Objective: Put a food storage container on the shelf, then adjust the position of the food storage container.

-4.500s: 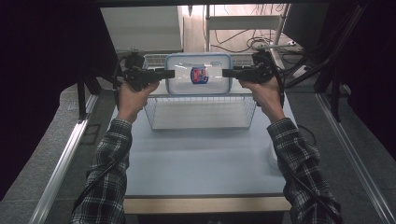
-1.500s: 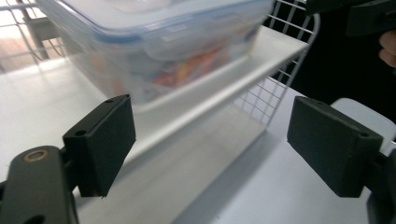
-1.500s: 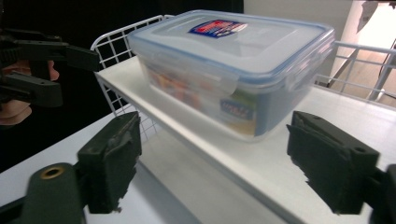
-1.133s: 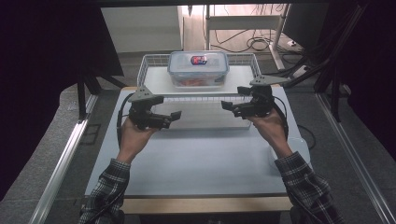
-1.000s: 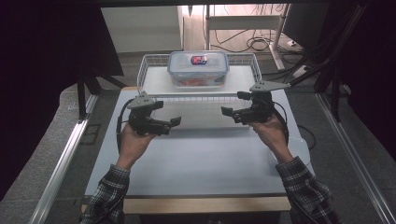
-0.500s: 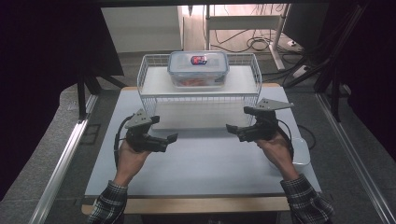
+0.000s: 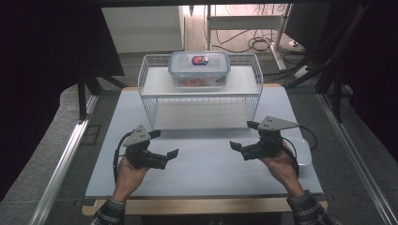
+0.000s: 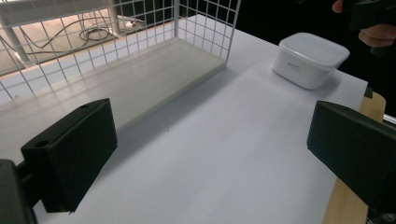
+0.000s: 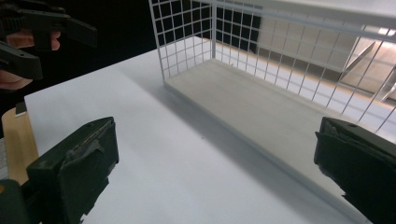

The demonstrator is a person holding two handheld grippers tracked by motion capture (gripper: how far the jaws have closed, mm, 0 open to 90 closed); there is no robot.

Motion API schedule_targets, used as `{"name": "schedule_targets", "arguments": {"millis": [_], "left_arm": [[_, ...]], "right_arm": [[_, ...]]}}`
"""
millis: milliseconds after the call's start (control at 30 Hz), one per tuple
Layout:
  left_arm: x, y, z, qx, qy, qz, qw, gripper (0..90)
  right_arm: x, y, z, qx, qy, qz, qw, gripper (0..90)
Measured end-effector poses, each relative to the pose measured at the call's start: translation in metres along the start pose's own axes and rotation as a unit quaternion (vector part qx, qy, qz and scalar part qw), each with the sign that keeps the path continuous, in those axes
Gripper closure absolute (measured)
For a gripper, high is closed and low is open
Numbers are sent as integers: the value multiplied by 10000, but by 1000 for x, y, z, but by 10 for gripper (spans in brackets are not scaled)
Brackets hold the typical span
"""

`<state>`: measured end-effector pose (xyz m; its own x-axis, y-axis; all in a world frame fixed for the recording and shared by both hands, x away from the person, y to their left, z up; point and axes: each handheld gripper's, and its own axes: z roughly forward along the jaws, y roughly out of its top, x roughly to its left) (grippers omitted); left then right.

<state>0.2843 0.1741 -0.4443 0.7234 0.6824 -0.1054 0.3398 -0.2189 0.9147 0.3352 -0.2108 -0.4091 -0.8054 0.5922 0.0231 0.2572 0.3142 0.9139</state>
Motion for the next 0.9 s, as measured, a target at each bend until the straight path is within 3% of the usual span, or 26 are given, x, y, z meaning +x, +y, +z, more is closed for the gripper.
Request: {"name": "schedule_targets", "arguments": {"millis": [133,233,367,467,633,767,900], "left_arm": [[-4,-15,0,40,-69,-103,9999,23],[-7,-26,-1,88,5,-108,9999,27],[-10,-42,-1,104,138,-91,9998,26],[-14,-52,2,199,413,-4,9989,36],[-15,-59,8,425,484,118,9979,34],[-15,-59,8,405,490,93,9979,34],[-13,-59,8,396,499,58,9980,34]], "right_arm": [[4,-13,2,111,41,97,9999,4],[8,-25,3,184,102,129,9997,6],[13,-38,4,267,125,68,9995,11],[15,-46,4,358,57,-58,9993,17],[16,-63,10,638,6,-99,9979,18],[17,-70,14,809,-112,-221,9964,18],[13,-71,15,946,-202,-84,9953,11]]}}
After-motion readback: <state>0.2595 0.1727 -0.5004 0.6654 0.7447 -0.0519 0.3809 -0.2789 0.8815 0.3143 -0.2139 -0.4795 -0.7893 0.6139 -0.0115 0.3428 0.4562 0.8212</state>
